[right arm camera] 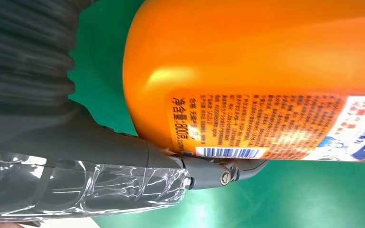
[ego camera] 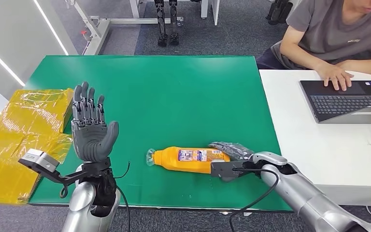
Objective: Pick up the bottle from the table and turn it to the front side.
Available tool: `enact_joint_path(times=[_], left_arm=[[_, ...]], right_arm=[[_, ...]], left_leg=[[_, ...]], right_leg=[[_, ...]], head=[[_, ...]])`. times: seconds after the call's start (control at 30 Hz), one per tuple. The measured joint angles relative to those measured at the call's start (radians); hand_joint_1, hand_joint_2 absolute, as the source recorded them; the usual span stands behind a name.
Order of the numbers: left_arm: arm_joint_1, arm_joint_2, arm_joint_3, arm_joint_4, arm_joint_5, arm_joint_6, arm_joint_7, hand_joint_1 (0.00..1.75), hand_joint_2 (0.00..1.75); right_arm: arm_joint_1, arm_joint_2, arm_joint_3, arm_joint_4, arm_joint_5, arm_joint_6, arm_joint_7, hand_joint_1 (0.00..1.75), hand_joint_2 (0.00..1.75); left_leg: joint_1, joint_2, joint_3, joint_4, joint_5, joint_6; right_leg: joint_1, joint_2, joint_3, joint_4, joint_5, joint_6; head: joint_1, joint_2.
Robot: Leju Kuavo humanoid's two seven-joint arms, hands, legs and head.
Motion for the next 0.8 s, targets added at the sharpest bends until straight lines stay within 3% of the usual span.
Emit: enact_joint_path(times=[0.37,0.67,0.7,0.8], left_arm=[[0.0,0.0,0.0,0.0,-0.004,-0.021,0.0,0.0,1.75],[-0.001,0.0,0.0,0.0,-0.005,-0.023,0.0,0.0,1.75],[-0.001,0.0,0.0,0.0,-0.005,-0.023,0.0,0.0,1.75],[-0.001,0.0,0.0,0.0,-0.005,-0.023,0.0,0.0,1.75]], right_arm=[[0.002,0.021,-0.005,0.046,0.034,-0.073,-0.01,0.03,1.75],[0.002,0.033,-0.017,0.064,0.038,-0.077,-0.01,0.03,1.75],[0.002,0.033,-0.018,0.065,0.038,-0.077,-0.01,0.09,1.75],[0.002,0.034,-0.019,0.067,0.038,-0.077,-0.011,1.27,1.75]], left_leg=[[0.0,0.0,0.0,0.0,0.0,0.0],[0.0,0.0,0.0,0.0,0.0,0.0],[0.0,0.0,0.0,0.0,0.0,0.0],[0.0,0.0,0.0,0.0,0.0,0.0]], right_leg=[[0.0,0.0,0.0,0.0,0.0,0.0],[0.0,0.0,0.0,0.0,0.0,0.0],[0.0,0.0,0.0,0.0,0.0,0.0],[0.0,0.0,0.0,0.0,0.0,0.0]], head=[[0.0,0.0],[0.0,0.0],[0.0,0.0],[0.0,0.0]])
